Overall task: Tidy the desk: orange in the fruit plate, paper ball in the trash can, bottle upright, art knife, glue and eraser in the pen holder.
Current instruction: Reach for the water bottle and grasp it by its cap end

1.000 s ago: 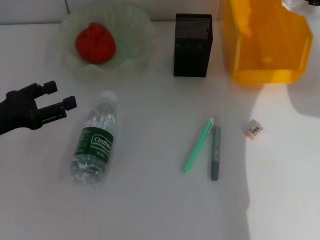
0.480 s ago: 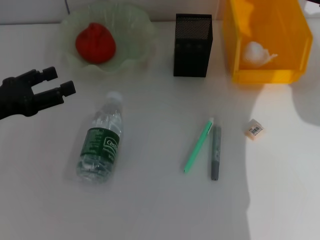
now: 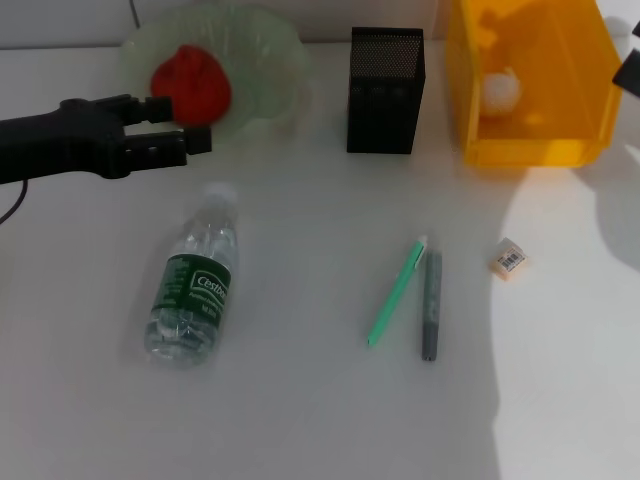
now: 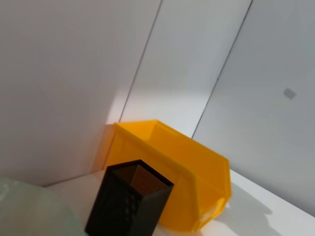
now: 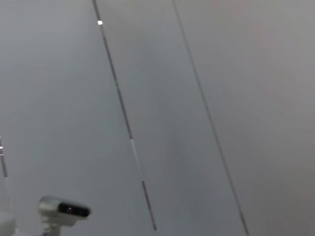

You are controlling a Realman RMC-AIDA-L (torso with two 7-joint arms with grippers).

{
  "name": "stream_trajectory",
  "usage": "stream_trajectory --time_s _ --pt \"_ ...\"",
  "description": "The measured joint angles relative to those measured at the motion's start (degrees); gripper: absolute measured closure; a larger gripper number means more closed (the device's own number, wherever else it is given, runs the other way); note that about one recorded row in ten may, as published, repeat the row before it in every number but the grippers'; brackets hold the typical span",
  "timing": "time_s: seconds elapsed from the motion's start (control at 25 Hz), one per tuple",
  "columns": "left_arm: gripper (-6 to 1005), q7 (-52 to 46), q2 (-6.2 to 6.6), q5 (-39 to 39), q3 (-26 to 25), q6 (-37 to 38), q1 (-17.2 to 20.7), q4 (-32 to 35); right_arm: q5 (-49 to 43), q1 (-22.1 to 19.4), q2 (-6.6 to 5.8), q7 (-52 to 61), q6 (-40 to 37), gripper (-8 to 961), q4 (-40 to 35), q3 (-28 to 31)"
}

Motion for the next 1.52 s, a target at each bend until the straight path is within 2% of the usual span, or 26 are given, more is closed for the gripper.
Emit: stream_trajectory --time_s 0.04,0.08,0.2,0.24,0.36,0.44,0.64,0.68,0.8,0.88,0.92,0.96,1.04,1.12,1.36,1.52 --pt "170 0.0 0.0 0.0 0.0 0.0 0.0 0.0 0.0 0.0 0.0 0.0 0.0 126 0.0 0.0" --pt "169 -5.7 -0.05 1.2 3.4 -0.5 -0.8 3.8 -1.3 0.0 -0.28 -2.8 -2.5 126 2.2 0.1" --pt "169 -5.7 -0.05 1.2 3.4 -0.5 -0.8 3.8 -7.7 0.3 -0.64 -8.7 -7.5 126 7.6 0.2" --pt "169 -16.0 0.05 3.7 7.2 -1.4 -3.1 9.9 -9.6 0.4 -0.6 -9.6 -7.9 126 8.5 0.1" --pt "169 -20.9 -0.04 5.7 7.8 -1.6 -4.7 12.2 -13.4 0.7 -0.4 -11.6 -8.1 126 10.9 -0.2" --pt "169 -27.0 -0.01 7.8 8.9 -1.7 -7.2 13.6 -15.3 0.9 -0.27 -13.4 -8.2 126 12.9 -0.3" --pt "170 -32.6 -0.18 11.8 10.4 -3.1 -10.9 13.3 -19.9 1.7 0.0 -15.5 -7.7 126 16.0 -0.4" --pt "170 -34.0 -0.2 13.5 12.1 -4.5 -12.2 12.8 -20.5 1.8 0.02 -15.5 -7.4 126 16.4 -0.4" --pt "170 -34.0 -0.2 13.5 12.1 -4.5 -12.2 12.8 -22.5 2.4 0.11 -15.6 -6.0 126 18.0 -0.3" --pt "170 -36.2 -0.21 16.3 14.2 -7.1 -13.5 12.2 -22.9 2.5 0.12 -15.6 -5.7 127 18.4 -0.3" --pt "170 -42.6 -0.34 25.8 19.6 -12.2 -16.1 10.3 -23.2 2.6 0.14 -15.6 -5.3 127 18.8 -0.3" --pt "170 -45.8 -0.46 30.5 21.9 -13.5 -17.1 9.5 -23.6 2.6 0.15 -15.6 -4.7 127 19.5 -0.3" --pt "170 -45.8 -0.46 30.5 21.9 -13.5 -17.1 9.5 -23.6 2.5 0.16 -15.6 -4.4 127 19.8 -0.4" --pt "170 -50.4 -0.53 34.5 25.0 -12.8 -17.4 9.6 -23.6 2.2 0.16 -15.6 -3.9 127 20.0 -0.4" --pt "170 -51.2 -0.53 34.5 25.3 -8.1 -17.2 11.3 -24.3 2.0 0.2 -16.1 -3.6 127 21.4 -0.4" --pt "170 -52.8 -0.52 37.0 25.4 -7.9 -18.0 10.9 -24.5 2.3 0.2 -17.2 -3.1 127 22.5 -0.4"
